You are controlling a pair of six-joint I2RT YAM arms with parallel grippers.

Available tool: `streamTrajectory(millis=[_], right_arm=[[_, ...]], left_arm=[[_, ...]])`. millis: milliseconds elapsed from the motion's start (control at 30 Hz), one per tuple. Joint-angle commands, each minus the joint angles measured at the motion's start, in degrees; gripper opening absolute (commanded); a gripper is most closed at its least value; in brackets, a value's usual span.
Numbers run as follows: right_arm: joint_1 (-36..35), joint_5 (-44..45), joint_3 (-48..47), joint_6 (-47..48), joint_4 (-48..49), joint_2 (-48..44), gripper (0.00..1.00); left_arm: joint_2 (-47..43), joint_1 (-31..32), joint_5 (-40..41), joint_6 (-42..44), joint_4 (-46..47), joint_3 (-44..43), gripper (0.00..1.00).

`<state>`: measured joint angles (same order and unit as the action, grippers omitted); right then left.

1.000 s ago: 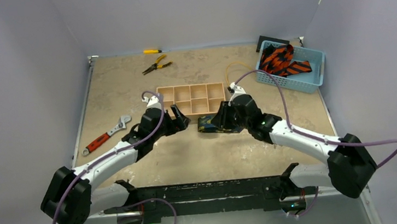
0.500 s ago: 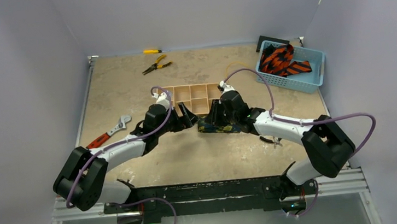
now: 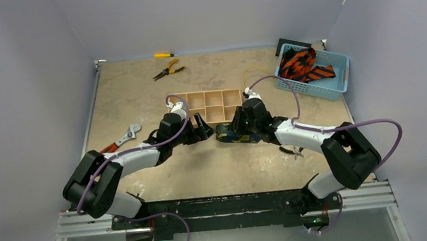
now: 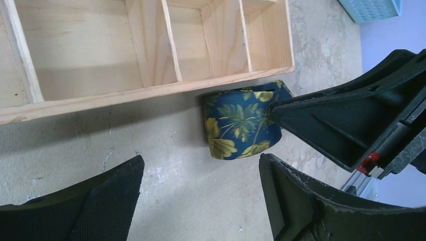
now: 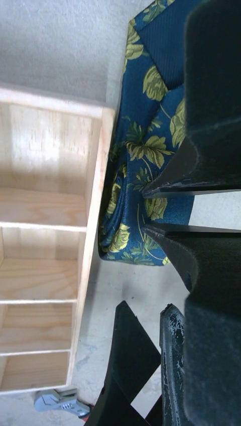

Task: Roll the ties
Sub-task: Roll the tie at the center of the board.

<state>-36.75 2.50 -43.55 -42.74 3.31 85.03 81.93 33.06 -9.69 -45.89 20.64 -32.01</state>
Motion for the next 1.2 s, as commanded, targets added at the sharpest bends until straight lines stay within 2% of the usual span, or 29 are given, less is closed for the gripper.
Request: streamTrajectory(millis=[0,333,667,867,967,1167], right_arm=[[0.93,1.59,2.65,-0.24,1.78,-0.04,0.29],[2.84,1.64,8.11,-0.28,2.67,-3.23,0.29],[4.30,0.44,10.72,-0.24,4.15,-4.10,0.29],[4.63,-0.20,10.64,-0.02,4.60,-4.17,0.29],[4.74,-0.40,10.50,0.11,4.59,-4.29,0.29],[4.67,-0.95,10.73,0.03,4.77,-4.39,0.29]], left_arm=[[2.01,-0.32,-2.02,0.78,4.32,-0.54,0.83],[5.70,0.10,-5.62,-0.26,8.15,-2.47,0.85],[12.55,2.98,-7.84,-2.09,10.15,-8.99,0.87],[16.38,4.24,-8.14,-2.49,8.67,-11.36,0.86],[18.24,4.88,-8.04,-2.86,8.48,-12.20,0.82],[21.28,6.11,-8.45,-3.92,9.60,-14.44,0.66]])
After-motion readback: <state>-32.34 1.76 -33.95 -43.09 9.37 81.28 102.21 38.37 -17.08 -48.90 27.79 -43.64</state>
